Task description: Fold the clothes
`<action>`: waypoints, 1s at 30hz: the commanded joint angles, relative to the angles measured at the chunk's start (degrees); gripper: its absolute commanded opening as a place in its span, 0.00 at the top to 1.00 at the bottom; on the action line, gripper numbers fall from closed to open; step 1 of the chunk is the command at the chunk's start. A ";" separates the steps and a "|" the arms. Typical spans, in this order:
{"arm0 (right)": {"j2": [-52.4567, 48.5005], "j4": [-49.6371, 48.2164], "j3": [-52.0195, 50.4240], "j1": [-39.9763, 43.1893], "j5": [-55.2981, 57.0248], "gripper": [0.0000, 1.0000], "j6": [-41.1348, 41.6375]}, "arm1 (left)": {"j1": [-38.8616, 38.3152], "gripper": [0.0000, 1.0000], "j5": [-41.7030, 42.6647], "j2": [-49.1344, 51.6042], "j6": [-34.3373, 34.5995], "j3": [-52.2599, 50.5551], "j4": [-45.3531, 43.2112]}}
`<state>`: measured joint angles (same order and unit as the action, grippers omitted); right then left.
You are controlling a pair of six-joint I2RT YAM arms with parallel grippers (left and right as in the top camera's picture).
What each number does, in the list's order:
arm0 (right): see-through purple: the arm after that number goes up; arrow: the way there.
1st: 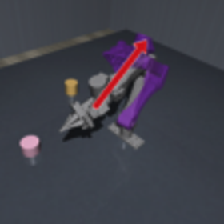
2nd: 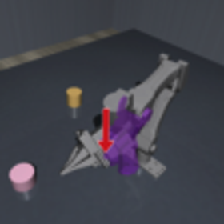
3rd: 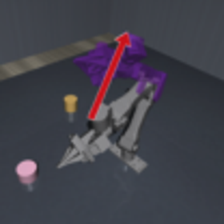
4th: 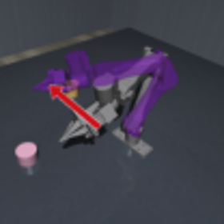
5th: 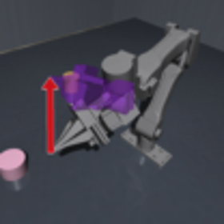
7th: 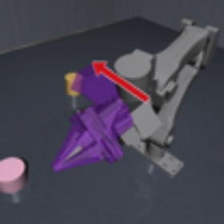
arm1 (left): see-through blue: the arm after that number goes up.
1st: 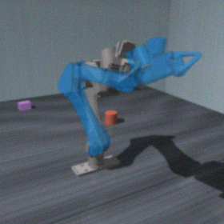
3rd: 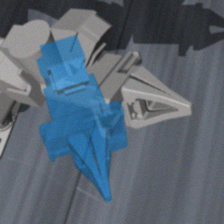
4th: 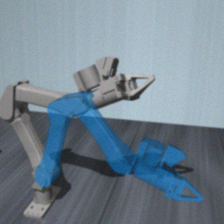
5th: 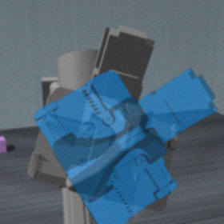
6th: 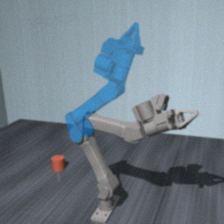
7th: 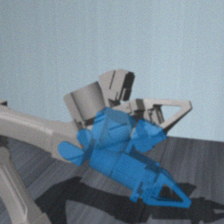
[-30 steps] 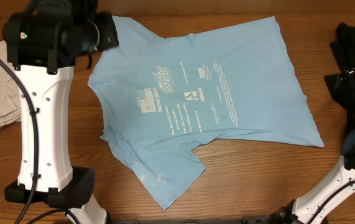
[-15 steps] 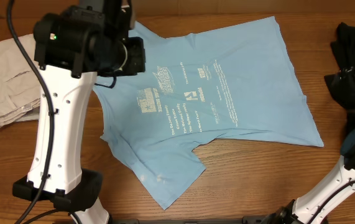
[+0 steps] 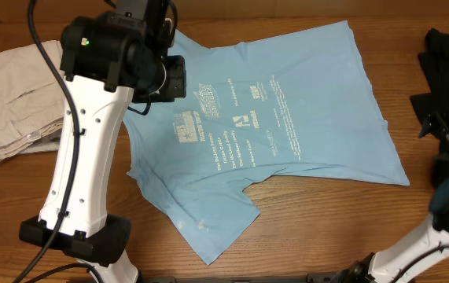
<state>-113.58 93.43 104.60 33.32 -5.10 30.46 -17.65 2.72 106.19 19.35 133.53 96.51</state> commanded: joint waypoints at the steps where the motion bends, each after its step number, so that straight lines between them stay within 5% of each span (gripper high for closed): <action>1: 8.61 -4.07 -8.07 0.98 1.16 0.43 2.58 | -0.28 0.93 -2.27 0.39 0.42 -2.86 -1.03; 6: 15.98 -16.41 -23.85 1.05 1.22 0.57 2.78 | -0.28 0.93 -1.60 0.39 1.18 -7.63 -5.49; 13: 15.78 -31.06 -39.65 1.11 0.55 0.62 2.82 | -0.39 0.94 -1.46 0.39 4.48 -15.67 -9.90; 30: 15.74 -41.62 -47.43 1.57 5.07 0.57 7.76 | -0.37 0.94 0.26 0.39 4.48 -31.87 -19.52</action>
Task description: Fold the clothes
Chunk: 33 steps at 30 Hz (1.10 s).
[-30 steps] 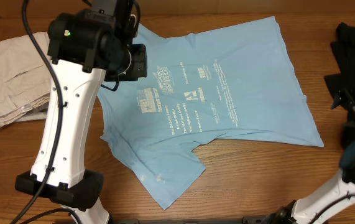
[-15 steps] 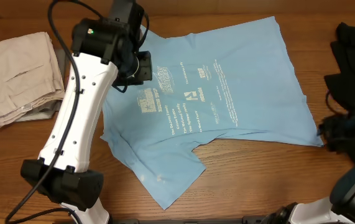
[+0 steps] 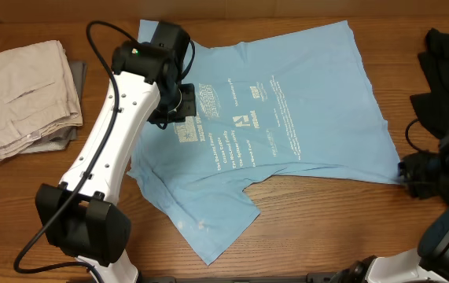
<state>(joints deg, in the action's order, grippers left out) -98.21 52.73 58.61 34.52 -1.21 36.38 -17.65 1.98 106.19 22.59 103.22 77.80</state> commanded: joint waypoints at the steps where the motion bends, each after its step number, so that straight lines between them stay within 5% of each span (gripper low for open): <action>1: 0.37 -1.66 -2.03 0.37 1.16 0.57 1.84 | -0.39 0.94 1.03 0.39 1.25 -1.97 -1.22; 17: 0.15 -10.08 -7.34 0.37 0.72 0.58 4.42 | -0.39 0.94 0.87 0.39 1.44 -6.43 -2.91; 26: 0.15 -10.73 -7.34 0.37 0.50 0.95 4.42 | -0.39 0.89 0.87 0.39 1.44 -6.43 -2.69; 33: 0.15 -11.08 -7.34 0.37 0.52 0.96 4.42 | -0.39 0.88 0.96 0.39 1.44 -6.43 -2.64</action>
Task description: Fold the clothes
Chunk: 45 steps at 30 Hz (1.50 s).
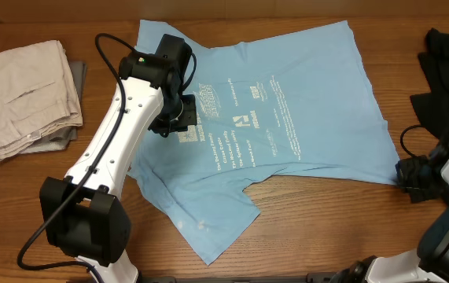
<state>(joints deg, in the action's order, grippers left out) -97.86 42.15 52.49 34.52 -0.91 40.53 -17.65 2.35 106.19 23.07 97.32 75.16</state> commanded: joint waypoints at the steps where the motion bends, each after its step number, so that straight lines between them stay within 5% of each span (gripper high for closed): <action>1: -0.20 -0.55 -1.22 0.37 0.22 0.96 0.26 | -0.39 0.88 0.68 0.39 0.96 -0.52 0.00; 14: -0.20 -0.79 -1.22 0.37 0.22 0.96 0.22 | -5.22 0.88 4.79 0.39 -6.75 -3.85 8.50; 24: -0.20 -0.76 -1.22 0.37 0.24 0.96 0.20 | -13.27 0.95 4.66 -2.25 2.34 -17.35 7.89; 32: -0.20 -0.76 -1.22 0.37 0.22 0.94 0.20 | -19.54 0.93 4.46 -16.61 16.87 -30.12 0.72; 35: -0.20 -0.76 -1.22 0.37 0.15 0.92 0.22 | -20.37 0.89 4.20 -20.81 20.48 -35.41 -1.75; 39: -0.20 -0.76 -1.22 0.37 -0.44 0.90 0.22 | -19.98 0.71 3.41 -22.18 24.85 -41.66 -5.29; 45: -0.20 -0.74 -1.22 0.37 -0.39 0.90 0.20 | -19.50 0.69 10.75 -22.18 27.06 -50.07 -15.30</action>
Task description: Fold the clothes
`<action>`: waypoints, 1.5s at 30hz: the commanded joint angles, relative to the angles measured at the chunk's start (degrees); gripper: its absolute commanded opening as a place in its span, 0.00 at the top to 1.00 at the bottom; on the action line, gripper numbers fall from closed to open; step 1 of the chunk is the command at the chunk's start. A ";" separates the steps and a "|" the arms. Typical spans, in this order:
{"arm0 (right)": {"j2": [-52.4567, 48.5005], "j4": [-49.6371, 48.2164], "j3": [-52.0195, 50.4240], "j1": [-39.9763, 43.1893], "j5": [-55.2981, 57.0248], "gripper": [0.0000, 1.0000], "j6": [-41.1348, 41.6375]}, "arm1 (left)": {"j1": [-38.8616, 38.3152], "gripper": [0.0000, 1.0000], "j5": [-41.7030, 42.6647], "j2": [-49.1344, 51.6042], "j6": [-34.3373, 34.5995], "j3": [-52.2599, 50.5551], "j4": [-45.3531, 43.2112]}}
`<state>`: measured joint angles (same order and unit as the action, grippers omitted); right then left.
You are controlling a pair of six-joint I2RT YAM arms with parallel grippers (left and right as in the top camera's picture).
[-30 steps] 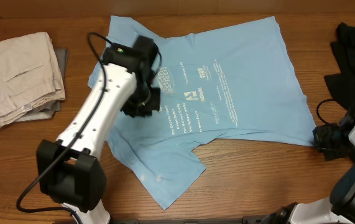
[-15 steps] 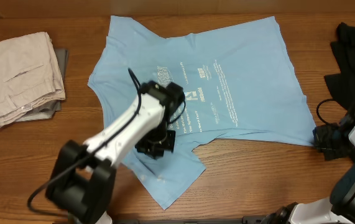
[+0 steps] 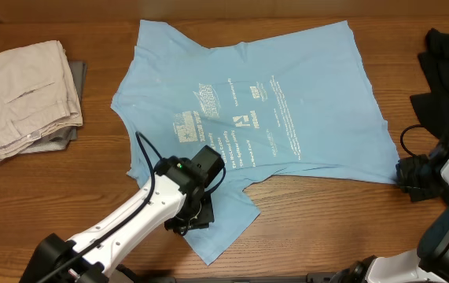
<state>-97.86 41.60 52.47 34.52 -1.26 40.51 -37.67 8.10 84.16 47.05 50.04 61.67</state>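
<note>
A light blue T-shirt [image 3: 287, 94] with white print lies spread flat on the wooden table [image 3: 67, 181], print up. My left gripper [image 3: 195, 216] is low over the shirt's near sleeve [image 3: 216, 224], at the front left. Its black wrist covers the fingers, so their state is hidden. My right gripper [image 3: 407, 174] sits at the shirt's right hem corner [image 3: 393, 174]. It looks dark and small, and I cannot tell its fingers apart.
A stack of folded beige clothes [image 3: 27, 90] lies at the far left. A heap of dark clothes [image 3: 448, 55] is at the far right, behind my right arm.
My left arm has moved from the shirt's upper left, beside the print, down to the near sleeve at the front. The right arm and the shirt have not shifted.
At first my left arm was high over the shirt's far left shoulder and the right arm was out at the table's right edge. Then the left arm was lower beside the print and the right gripper at the hem corner. Now the left is at the near sleeve.
</note>
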 commanded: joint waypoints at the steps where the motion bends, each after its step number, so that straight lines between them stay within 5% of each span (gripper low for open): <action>1: -0.20 -0.20 -1.20 0.37 -0.02 0.90 0.22 | 0.44 0.69 7.13 -0.15 2.45 -3.96 -2.91; 16: -0.20 -0.20 -1.20 0.37 -0.04 0.90 0.22 | -5.53 0.65 11.37 -0.15 -7.80 -8.52 -6.93; 21: -0.20 -0.20 -1.20 0.37 -0.07 0.90 0.22 | -7.65 0.63 10.43 -0.15 4.96 -8.74 -6.45; 31: -0.20 -0.20 -1.20 0.37 -0.07 0.89 0.22 | -8.55 0.54 13.99 -0.15 9.97 -8.76 -6.75; 45: -0.20 0.22 -1.20 0.37 -0.07 0.88 0.22 | -8.48 0.49 14.38 -0.15 34.69 -8.76 -6.97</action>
<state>-97.86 41.58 52.47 34.52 -1.28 40.49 -46.06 22.92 84.18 71.75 41.69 54.33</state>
